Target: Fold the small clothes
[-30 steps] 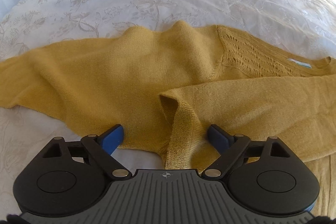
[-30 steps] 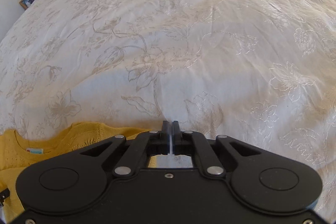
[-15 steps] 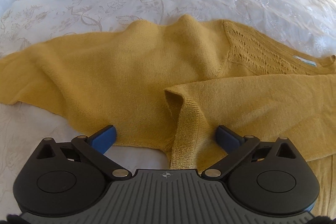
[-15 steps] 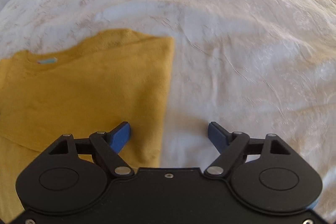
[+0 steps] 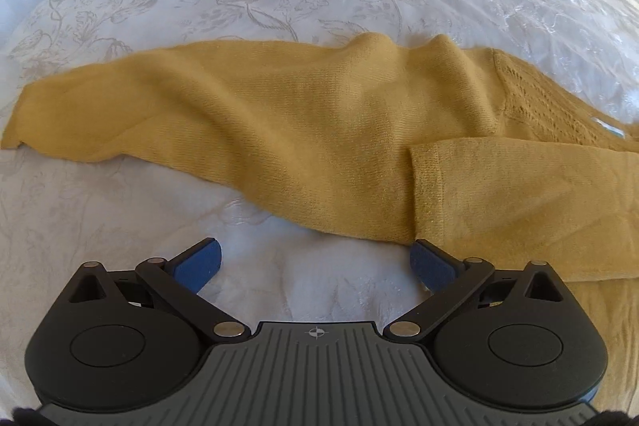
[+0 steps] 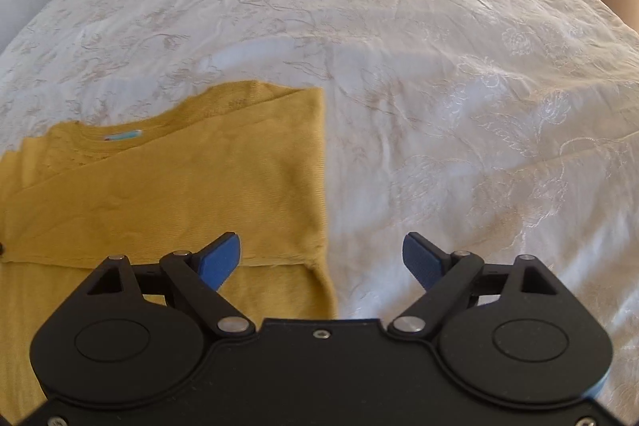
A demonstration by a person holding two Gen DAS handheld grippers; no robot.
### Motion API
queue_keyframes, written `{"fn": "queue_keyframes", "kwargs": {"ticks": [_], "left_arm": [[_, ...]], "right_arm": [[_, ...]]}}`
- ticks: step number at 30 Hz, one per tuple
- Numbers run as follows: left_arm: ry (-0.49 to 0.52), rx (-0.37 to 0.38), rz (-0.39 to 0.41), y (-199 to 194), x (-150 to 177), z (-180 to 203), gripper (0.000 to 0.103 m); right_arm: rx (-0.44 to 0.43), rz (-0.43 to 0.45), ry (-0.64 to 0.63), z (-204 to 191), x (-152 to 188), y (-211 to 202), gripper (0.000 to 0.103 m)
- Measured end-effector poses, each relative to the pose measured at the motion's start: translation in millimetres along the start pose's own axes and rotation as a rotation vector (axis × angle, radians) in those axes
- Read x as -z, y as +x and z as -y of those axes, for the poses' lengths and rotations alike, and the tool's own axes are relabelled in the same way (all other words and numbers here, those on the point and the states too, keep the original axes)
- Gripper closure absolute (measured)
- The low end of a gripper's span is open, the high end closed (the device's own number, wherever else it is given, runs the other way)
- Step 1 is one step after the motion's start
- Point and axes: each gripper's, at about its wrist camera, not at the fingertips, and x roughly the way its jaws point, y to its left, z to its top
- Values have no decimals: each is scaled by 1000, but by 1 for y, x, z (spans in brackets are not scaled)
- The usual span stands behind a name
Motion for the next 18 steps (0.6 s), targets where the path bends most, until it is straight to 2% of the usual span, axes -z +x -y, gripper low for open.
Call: {"fn": "queue_keyframes", "kwargs": {"ticks": [7,13,18], "left_arm": [[-49,28,23,-27,25,-34,0],[-126,30,25,-36,34,-84,0],[-229,18,47,-36,21,-140,0]], "right_arm": [[-155,-43,-54,-66,34,-19,8],[-209,-113,-45,-105,63,-22,7],[-218,-107,-13,-126,74,-31,4]]}}
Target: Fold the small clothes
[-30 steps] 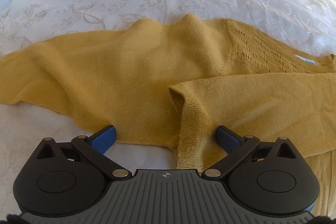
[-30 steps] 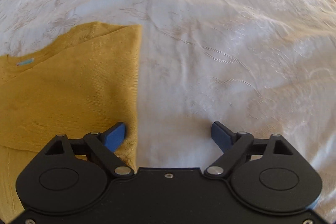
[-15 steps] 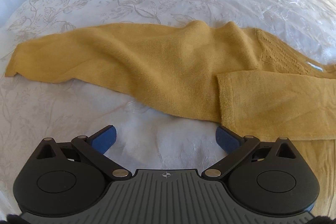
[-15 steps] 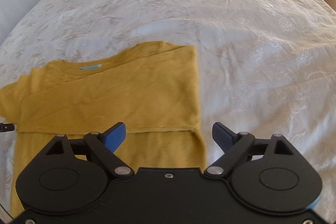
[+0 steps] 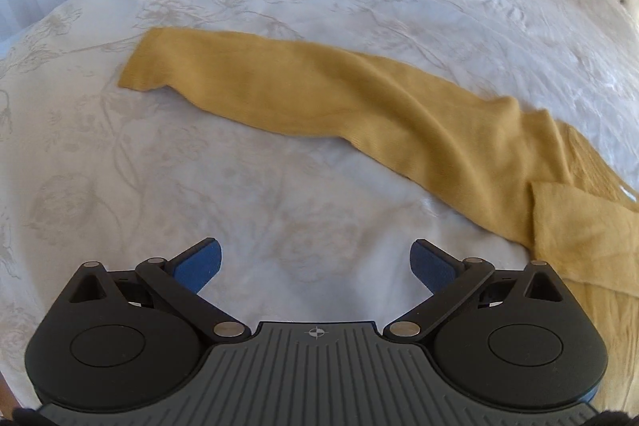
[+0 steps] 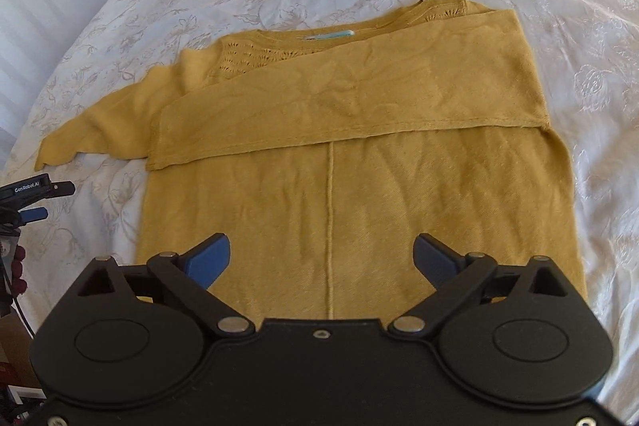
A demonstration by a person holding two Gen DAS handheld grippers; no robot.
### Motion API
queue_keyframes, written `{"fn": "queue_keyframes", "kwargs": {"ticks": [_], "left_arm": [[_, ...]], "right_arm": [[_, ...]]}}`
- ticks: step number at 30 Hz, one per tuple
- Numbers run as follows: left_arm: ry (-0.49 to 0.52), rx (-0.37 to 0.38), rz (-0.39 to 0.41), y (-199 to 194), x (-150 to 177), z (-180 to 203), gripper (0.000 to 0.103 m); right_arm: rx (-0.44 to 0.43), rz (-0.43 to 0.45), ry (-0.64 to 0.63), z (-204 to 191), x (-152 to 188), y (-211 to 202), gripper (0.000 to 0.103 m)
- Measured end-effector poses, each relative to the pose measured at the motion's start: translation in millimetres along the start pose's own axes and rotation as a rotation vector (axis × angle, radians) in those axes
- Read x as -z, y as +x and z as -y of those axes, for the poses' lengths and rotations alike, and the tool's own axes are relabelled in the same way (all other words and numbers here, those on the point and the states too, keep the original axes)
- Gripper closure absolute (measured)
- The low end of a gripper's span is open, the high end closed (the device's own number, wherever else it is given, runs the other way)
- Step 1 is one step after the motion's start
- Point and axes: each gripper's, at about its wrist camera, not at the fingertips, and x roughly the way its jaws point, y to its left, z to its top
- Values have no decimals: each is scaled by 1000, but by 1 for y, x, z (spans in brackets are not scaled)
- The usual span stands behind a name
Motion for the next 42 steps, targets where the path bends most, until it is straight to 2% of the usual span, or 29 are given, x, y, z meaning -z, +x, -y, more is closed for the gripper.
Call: {"fn": "queue_keyframes", "kwargs": {"ticks": [5,11,17,22,25,28,30,31,32,33,34,35,39,42], "left_arm": [[-109,-14,39,9,-39,-44,0],[-185,-10,54,33,-76,-77,0],[-280,22,22,69,-89,-98,0],[-316,35,12,85,-94,-101,1],[-380,19,26,86,-93,-104,1],[-350,-28,8,89,-98,-95,2],[-303,-85,35,86,-99,-86,25],[-280,-112,62,82,-98,-83,53],[-269,-111,70,79,-97,-82,65],[-265,-89,71,77,-98,-83,70],[-262,-68,74,73,-99,-83,85],[-258,-50,83,68,-99,-84,92],[-236,-27,169,29,-107,-76,92],[-201,-7,267,-13,-115,-67,92]], "right_arm": [[15,19,34,-19,0,1,4],[38,40,57,-41,-8,4,4],[64,28,43,-61,-15,9,4],[79,1,25,-70,-20,16,4],[85,-16,13,-74,-22,20,4],[86,-31,0,-77,-24,23,4],[87,-36,-11,-79,-25,25,4],[86,-38,-16,-79,-26,25,4],[84,-40,-20,-80,-26,25,4],[80,-42,-24,-80,-26,26,4],[75,-45,-29,-81,-26,26,4],[72,-46,-36,-81,-26,26,4],[55,-47,-46,-77,-24,25,4],[35,-46,-49,-73,-20,24,4]]}}
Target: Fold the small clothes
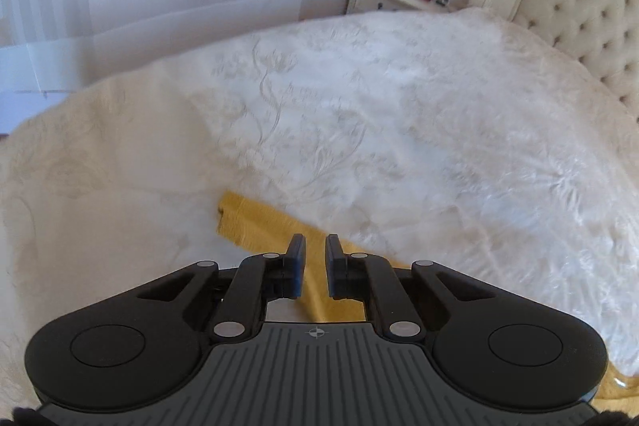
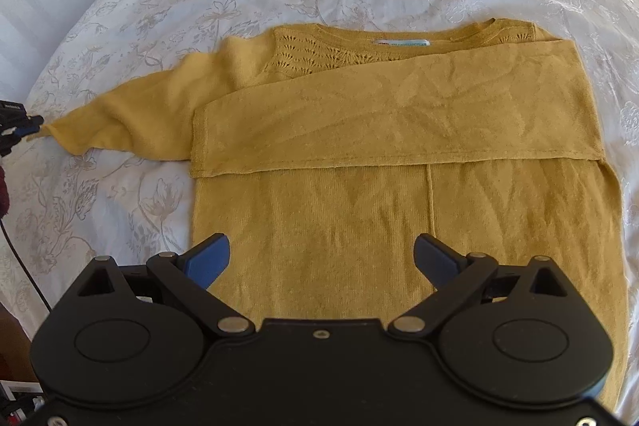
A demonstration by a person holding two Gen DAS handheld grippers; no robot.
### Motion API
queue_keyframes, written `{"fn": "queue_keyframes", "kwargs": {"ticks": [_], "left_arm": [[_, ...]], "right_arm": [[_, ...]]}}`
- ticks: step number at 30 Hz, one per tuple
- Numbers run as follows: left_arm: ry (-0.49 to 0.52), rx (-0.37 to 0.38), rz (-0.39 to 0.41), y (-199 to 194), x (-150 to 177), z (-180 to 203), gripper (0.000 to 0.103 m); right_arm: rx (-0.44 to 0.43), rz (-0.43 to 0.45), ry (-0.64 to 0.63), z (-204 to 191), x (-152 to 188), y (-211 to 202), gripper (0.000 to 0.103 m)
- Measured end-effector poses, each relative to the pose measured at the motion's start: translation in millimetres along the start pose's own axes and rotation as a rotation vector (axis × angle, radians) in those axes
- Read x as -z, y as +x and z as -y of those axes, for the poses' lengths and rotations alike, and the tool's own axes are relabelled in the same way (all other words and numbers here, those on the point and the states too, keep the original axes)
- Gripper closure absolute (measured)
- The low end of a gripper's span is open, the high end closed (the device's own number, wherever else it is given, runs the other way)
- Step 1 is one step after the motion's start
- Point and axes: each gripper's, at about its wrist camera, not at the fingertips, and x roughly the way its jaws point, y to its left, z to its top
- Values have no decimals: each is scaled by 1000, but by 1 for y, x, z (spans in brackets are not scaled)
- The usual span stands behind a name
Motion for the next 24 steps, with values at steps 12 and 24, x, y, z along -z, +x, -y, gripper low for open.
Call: {"fn": "queue_keyframes", "kwargs": {"ticks": [12,24], "left_arm": [[-36,74,28,-55,2,41,59],[-186,21,-193,18,64,-16,20]], "right_arm": [[-80,19,-2,31,8,-8,4],[-28,-6,44,43,5,-3,4]]}}
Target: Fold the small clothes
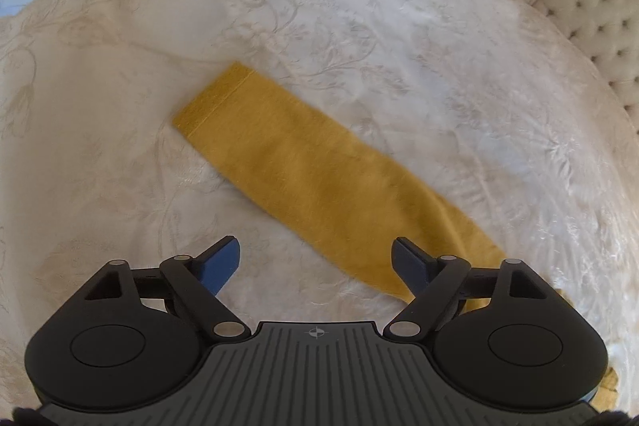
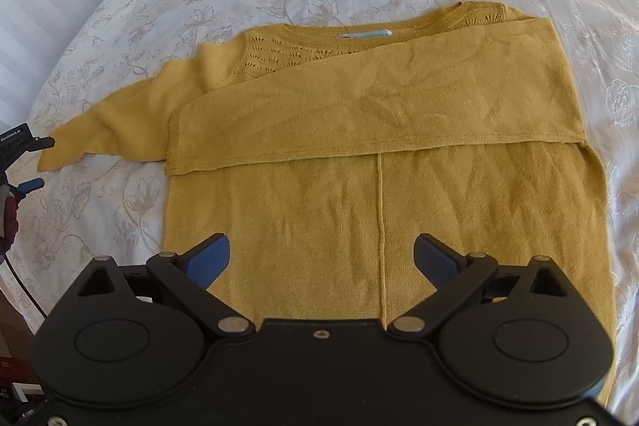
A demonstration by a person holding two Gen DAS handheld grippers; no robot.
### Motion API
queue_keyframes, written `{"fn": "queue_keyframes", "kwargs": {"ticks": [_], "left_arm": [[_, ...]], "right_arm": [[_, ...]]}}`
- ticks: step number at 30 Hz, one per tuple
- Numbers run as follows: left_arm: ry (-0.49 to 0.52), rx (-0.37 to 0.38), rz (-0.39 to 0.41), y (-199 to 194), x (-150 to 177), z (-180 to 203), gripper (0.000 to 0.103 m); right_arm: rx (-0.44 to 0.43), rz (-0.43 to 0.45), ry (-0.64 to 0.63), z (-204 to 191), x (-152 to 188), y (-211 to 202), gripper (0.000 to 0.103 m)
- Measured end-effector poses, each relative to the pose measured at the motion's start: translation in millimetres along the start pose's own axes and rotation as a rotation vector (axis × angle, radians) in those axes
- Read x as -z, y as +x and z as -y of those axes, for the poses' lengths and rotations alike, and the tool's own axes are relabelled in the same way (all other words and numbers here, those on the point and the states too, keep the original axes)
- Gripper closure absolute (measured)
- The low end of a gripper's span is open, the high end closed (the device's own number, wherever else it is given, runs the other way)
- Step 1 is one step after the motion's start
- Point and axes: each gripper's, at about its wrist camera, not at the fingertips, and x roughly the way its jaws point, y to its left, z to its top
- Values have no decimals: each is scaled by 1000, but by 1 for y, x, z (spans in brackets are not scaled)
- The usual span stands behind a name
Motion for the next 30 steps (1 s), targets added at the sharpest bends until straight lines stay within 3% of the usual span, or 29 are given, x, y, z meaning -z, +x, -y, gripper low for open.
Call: {"fn": "queue_keyframes", "kwargs": {"ticks": [6,14,15,17,19,22,30], "left_arm": [[-100,9,-9,34,-15,-29,20],[-96,42,36,57,-50,-35,22],[-93,51,47,57,-52,-36,27],[-94,30,75,53,-54,-37,71],[-111,-10,83,50,-55,-40,93],[-124,43,117,36,-54,-42,96],[46,155,264,-48,-69,8,97]], "right_arm": [[19,-10,3,-20,-5,7,4],[21,-25,-52,-51,-16,18,4],[21,-24,-55,-54,-17,19,4],[20,-21,-54,-57,-18,19,4],[20,-20,-50,-59,-18,19,4],[21,-25,-51,-59,-16,20,4],[-8,-31,-60,-56,-9,18,4]]}}
